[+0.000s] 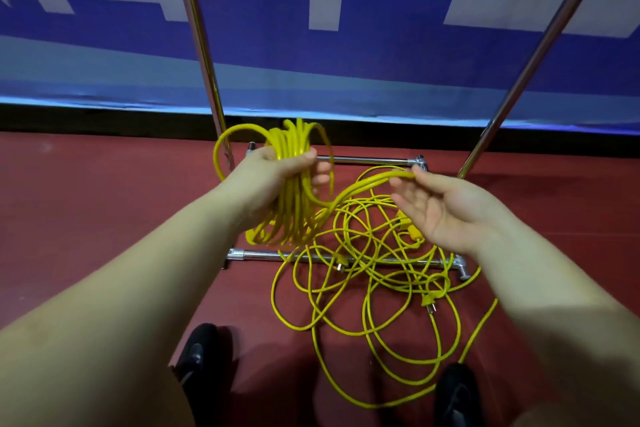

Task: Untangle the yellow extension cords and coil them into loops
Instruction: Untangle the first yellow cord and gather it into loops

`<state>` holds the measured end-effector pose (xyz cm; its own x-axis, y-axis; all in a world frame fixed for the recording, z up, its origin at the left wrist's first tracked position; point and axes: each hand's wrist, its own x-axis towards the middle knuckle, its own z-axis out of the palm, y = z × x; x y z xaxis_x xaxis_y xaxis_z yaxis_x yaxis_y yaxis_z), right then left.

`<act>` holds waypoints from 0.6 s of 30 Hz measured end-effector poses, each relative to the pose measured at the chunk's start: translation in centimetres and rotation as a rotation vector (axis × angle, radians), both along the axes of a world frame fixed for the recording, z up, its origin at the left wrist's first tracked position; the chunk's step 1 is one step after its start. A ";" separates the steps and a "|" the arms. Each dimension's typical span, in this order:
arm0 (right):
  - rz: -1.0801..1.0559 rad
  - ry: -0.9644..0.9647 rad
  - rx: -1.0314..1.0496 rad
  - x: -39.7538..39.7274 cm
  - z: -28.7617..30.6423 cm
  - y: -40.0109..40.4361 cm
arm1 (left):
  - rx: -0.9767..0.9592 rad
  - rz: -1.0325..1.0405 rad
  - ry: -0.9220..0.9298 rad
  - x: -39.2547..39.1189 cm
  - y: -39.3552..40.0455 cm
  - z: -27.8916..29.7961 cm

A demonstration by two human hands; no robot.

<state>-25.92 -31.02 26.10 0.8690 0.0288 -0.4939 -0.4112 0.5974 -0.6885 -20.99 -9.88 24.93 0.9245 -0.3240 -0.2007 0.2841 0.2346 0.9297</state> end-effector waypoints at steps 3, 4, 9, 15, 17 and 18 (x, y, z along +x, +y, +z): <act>-0.069 0.023 0.094 0.3 0.0 0.8 | 0.088 -0.113 -0.043 -0.8 -0.7 -0.2; -0.086 0.032 0.113 0.3 0.0 1.0 | 0.113 -0.142 -0.053 -1.0 -1.0 -0.3; -0.153 0.056 0.200 0.7 0.0 1.3 | 0.246 -0.199 -0.142 -1.3 -1.6 -1.0; -0.176 -0.022 0.176 1.1 0.3 1.5 | 0.426 -0.304 -0.236 -1.6 -2.2 -1.5; -0.088 -0.070 -0.009 1.2 0.1 1.6 | 0.329 -0.218 -0.160 -1.5 -2.5 -1.5; 0.000 -0.082 -0.211 1.1 -0.1 1.7 | 0.249 -0.159 -0.088 -1.4 -2.6 -1.5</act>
